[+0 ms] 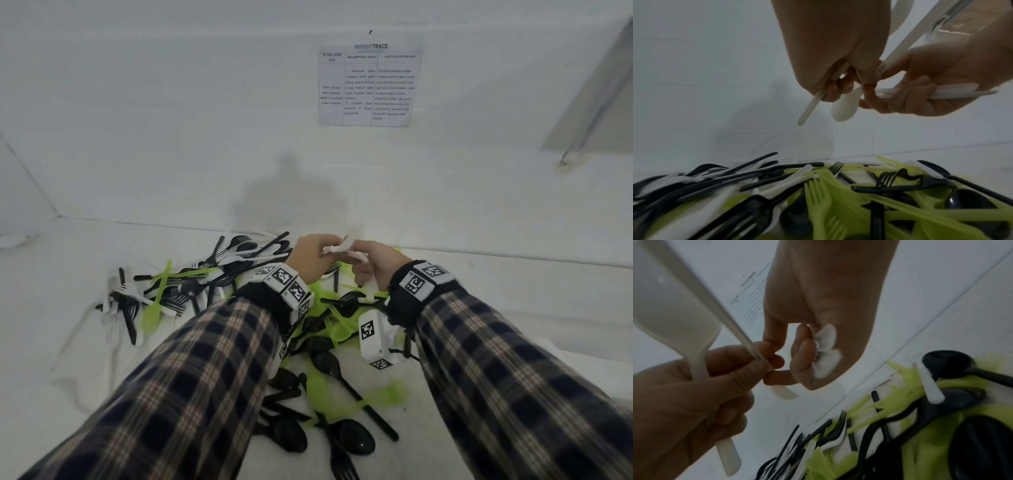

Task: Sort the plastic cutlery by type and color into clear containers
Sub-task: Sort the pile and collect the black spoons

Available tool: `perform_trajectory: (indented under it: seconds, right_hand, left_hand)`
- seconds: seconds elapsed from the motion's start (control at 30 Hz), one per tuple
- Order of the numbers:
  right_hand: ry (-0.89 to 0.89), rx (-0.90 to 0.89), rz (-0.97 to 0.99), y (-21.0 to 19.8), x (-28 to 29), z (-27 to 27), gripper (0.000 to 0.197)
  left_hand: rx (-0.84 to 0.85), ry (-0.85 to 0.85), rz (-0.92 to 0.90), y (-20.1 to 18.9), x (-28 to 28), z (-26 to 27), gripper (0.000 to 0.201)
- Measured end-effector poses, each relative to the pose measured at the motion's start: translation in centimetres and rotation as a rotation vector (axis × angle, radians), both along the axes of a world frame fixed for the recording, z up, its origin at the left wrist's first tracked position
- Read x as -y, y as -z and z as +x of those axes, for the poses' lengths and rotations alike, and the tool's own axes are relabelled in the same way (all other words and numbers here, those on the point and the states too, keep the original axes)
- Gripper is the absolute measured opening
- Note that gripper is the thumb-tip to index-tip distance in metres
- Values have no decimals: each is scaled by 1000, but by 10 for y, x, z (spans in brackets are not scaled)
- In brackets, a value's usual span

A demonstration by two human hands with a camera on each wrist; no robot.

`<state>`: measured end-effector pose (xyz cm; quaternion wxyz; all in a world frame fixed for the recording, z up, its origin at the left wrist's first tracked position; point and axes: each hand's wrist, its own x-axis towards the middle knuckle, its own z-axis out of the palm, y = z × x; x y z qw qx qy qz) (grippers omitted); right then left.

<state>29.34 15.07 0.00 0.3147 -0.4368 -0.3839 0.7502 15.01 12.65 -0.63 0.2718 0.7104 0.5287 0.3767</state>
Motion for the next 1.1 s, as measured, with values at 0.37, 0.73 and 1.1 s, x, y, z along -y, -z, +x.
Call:
perform_trajectory:
  seconds: [0.37, 0.73, 1.1]
  right_hand:
    - [192, 187, 217, -1, 29, -31, 18]
    - [227, 387, 523, 3, 49, -94, 16]
    - [356, 512, 470, 27, 62, -134, 15]
  left_hand:
    - [456, -390, -220, -2, 34, -15, 17]
    - [866, -556, -587, 0, 29, -41, 31]
    - [876, -362, -536, 31, 41, -78, 29]
